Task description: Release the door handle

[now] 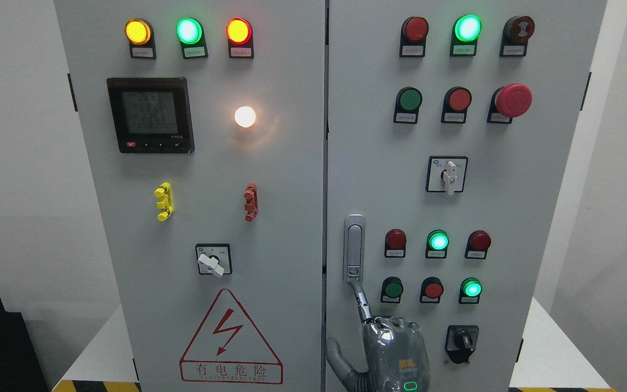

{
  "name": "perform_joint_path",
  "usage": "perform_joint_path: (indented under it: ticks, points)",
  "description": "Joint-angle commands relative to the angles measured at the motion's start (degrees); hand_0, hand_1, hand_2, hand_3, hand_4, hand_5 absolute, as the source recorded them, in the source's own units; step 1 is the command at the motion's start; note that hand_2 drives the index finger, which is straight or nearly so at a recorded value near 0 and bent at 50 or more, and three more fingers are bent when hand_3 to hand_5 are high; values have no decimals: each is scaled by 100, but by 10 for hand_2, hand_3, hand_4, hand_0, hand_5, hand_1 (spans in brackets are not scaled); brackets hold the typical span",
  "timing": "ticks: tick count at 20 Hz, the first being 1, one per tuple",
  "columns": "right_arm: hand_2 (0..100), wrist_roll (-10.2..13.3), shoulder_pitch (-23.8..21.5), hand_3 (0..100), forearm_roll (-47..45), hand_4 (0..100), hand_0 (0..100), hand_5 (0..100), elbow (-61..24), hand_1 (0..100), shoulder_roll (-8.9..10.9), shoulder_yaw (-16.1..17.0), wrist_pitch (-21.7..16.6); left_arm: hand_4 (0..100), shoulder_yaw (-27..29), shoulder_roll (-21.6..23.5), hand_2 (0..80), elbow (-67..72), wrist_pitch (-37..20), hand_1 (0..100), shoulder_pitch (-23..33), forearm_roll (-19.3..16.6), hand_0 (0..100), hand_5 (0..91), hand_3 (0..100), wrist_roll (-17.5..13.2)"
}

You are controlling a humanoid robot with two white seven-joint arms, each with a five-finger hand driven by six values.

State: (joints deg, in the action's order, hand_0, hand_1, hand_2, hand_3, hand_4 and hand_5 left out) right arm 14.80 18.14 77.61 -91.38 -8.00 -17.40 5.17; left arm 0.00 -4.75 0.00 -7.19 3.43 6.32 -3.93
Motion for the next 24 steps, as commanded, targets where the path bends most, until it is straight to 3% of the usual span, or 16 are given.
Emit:
perform_joint_path:
  ticks: [1, 24]
  points:
    - [144, -12, -29, 1000, 0, 1000, 349, 991, 6, 411, 0, 0, 2, 0, -70, 0, 0, -88, -2, 389, 0, 1, 120, 0, 0, -2]
    - [150, 94, -47, 1000, -27, 1000, 347, 992, -249, 408, 0, 9, -42, 0, -70, 0, 0, -88, -2, 389, 0, 1, 120, 0, 0, -2]
